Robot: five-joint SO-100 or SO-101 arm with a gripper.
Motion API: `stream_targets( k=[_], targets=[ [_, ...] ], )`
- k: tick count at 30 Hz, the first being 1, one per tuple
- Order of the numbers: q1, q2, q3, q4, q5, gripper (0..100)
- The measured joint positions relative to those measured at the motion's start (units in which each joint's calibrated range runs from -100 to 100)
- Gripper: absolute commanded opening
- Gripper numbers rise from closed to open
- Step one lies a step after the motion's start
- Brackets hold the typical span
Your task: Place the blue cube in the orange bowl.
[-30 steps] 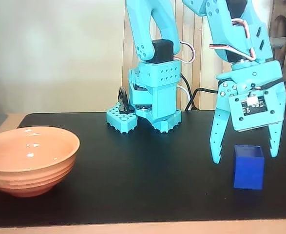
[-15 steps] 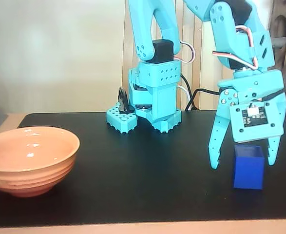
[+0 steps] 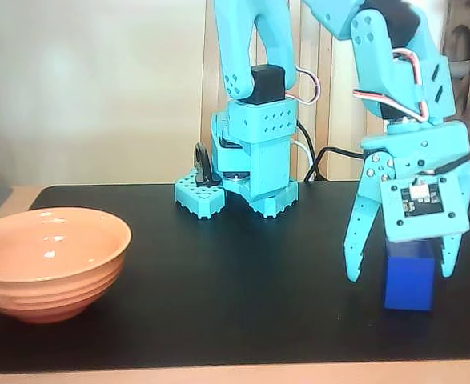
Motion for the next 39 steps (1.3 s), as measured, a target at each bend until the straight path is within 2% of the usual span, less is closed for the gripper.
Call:
stream_targets(
  k=[32,39],
  targets=[
    [0.00,1.27,-0.54,0.00,0.00,31],
    [0.00,1.27,-0.54,0.00,0.00,17]
  ],
)
